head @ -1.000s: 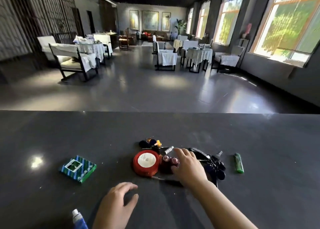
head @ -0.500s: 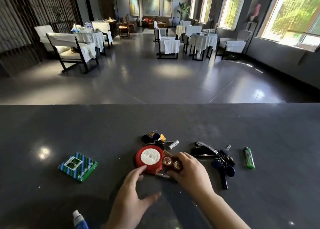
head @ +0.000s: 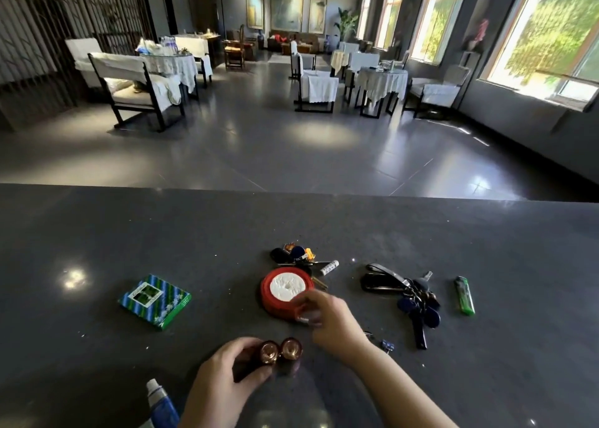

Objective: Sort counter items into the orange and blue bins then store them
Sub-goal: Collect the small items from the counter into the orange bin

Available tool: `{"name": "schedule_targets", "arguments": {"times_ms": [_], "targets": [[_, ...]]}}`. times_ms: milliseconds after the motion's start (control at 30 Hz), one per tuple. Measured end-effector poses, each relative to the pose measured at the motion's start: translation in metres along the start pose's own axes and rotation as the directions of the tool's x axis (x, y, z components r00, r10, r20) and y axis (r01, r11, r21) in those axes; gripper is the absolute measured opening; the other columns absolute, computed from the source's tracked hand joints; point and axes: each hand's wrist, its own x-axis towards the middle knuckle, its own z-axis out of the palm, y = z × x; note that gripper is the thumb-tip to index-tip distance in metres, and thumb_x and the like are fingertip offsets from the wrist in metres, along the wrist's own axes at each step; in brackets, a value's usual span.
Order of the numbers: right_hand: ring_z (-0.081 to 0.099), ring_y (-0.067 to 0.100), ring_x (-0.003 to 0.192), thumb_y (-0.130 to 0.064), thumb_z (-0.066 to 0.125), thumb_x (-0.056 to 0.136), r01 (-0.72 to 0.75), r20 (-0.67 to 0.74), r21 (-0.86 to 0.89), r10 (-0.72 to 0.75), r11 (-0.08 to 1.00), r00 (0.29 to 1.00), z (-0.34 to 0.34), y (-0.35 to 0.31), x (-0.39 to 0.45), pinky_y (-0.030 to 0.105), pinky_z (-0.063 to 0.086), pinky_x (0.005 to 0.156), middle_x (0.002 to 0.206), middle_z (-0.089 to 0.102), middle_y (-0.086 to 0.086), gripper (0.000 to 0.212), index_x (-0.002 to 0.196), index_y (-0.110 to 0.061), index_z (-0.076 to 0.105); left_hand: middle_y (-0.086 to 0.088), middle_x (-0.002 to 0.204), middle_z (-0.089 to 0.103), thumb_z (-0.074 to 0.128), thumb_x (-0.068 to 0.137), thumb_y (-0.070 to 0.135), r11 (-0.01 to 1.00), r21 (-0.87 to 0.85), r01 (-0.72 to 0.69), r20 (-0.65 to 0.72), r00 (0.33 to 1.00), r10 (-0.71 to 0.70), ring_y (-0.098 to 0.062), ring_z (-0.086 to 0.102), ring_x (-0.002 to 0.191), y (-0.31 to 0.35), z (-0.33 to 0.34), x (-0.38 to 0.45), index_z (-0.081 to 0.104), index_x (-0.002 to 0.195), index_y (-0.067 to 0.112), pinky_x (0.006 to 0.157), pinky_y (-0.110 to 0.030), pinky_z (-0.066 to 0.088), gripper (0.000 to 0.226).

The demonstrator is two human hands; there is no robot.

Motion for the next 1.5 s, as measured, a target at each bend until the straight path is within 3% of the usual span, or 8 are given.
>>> {"name": "schedule_targets", "arguments": {"times_ms": [100, 267, 433, 700, 867, 1100, 1300, 1500], "targets": [[0.051, 0.016, 0.117, -0.012, 0.061, 0.078, -0.141, -0.305, -0.096, 0.106, 0.985, 0.946, -0.003, -0.003, 0.026, 0.029, 0.045, 0.091, 0.120, 0.059, -0.007, 0.043, 0.119, -0.024, 0.056, 0.009, 0.090, 0.073, 0.084, 0.063, 0.010, 1.000, 0.003, 0.030, -0.010, 0.999, -0.030, 0.011, 0.062, 0.086, 0.001, 0.002, -0.003, 0.067, 0.090, 0.036, 0.077, -0.001, 0.043, 0.041], [0.028, 0.024, 0.135, -0.061, 0.072, 0.067, -0.278, -0.143, -0.235, 0.250, 0.931, 0.958, 0.022, 0.008, 0.047, 0.038, 0.031, 0.111, 0.146, 0.030, 0.001, 0.104, 0.147, -0.019, 0.021, 0.017, 0.110, 0.061, 0.081, 0.064, 0.028, 0.998, 0.062, 0.018, 0.036, 0.999, -0.020, 0.003, 0.055, 0.108, 0.012, 0.018, -0.004, 0.056, 0.111, 0.040, 0.094, -0.011, 0.039, 0.054], [0.025, 0.023, 0.136, -0.069, 0.075, 0.054, -0.216, -0.162, -0.247, 0.180, 0.945, 0.970, 0.037, 0.013, 0.056, 0.037, 0.029, 0.112, 0.149, 0.025, -0.002, 0.124, 0.149, -0.022, 0.013, 0.017, 0.105, 0.063, 0.077, 0.070, 0.033, 0.996, 0.092, -0.005, 0.013, 1.000, 0.004, 0.004, 0.056, 0.104, 0.014, 0.023, 0.000, 0.055, 0.104, 0.038, 0.087, -0.009, 0.040, 0.041], [0.031, 0.016, 0.128, -0.060, 0.080, 0.046, -0.181, -0.268, -0.208, 0.122, 0.961, 0.956, 0.017, 0.008, 0.040, 0.030, 0.033, 0.108, 0.137, 0.039, -0.006, 0.119, 0.145, -0.022, 0.026, 0.019, 0.091, 0.065, 0.077, 0.062, 0.047, 0.990, 0.108, 0.093, -0.083, 0.993, -0.085, 0.011, 0.056, 0.091, 0.010, 0.016, -0.021, 0.053, 0.086, 0.038, 0.078, -0.009, 0.043, 0.035], [0.031, 0.010, 0.122, -0.064, 0.075, 0.042, -0.092, -0.371, -0.163, 0.026, 0.982, 0.928, -0.008, 0.025, -0.027, 0.024, 0.032, 0.097, 0.131, 0.040, -0.015, 0.116, 0.143, -0.030, 0.029, 0.015, 0.080, 0.066, 0.082, 0.058, 0.039, 0.988, 0.095, 0.122, -0.171, 0.980, -0.104, 0.008, 0.059, 0.080, 0.005, 0.022, -0.044, 0.056, 0.079, 0.028, 0.070, -0.011, 0.044, 0.036], [0.026, 0.000, 0.119, -0.065, 0.073, 0.039, 0.024, -0.255, -0.186, -0.071, 0.982, 0.964, -0.005, 0.035, -0.096, 0.023, 0.030, 0.103, 0.125, 0.032, -0.024, 0.120, 0.144, -0.035, 0.024, 0.012, 0.076, 0.067, 0.086, 0.057, 0.036, 0.987, 0.048, 0.151, -0.304, 0.944, -0.130, 0.000, 0.062, 0.076, 0.007, 0.029, -0.077, 0.056, 0.075, 0.030, 0.069, -0.021, 0.047, 0.036], [0.031, 0.007, 0.124, -0.060, 0.076, 0.039, 0.153, -0.144, -0.137, -0.173, 0.979, 0.974, 0.015, 0.001, -0.093, 0.026, 0.032, 0.102, 0.131, 0.038, -0.019, 0.118, 0.144, -0.034, 0.028, 0.011, 0.075, 0.067, 0.087, 0.059, 0.029, 0.987, -0.034, 0.158, -0.512, 0.845, -0.153, 0.000, 0.061, 0.069, 0.002, 0.002, -0.121, 0.058, 0.077, 0.029, 0.062, -0.011, 0.042, 0.034], [0.034, 0.006, 0.121, -0.056, 0.084, 0.039, 0.323, 0.039, -0.049, -0.322, 0.945, 0.946, 0.077, -0.059, -0.093, 0.023, 0.031, 0.098, 0.128, 0.042, -0.017, 0.117, 0.142, -0.032, 0.033, 0.016, 0.077, 0.066, 0.086, 0.062, 0.028, 0.962, -0.106, 0.252, -0.745, 0.620, -0.245, -0.002, 0.062, 0.070, -0.029, -0.051, -0.193, 0.058, 0.076, 0.026, 0.059, -0.016, 0.044, 0.032]]}}
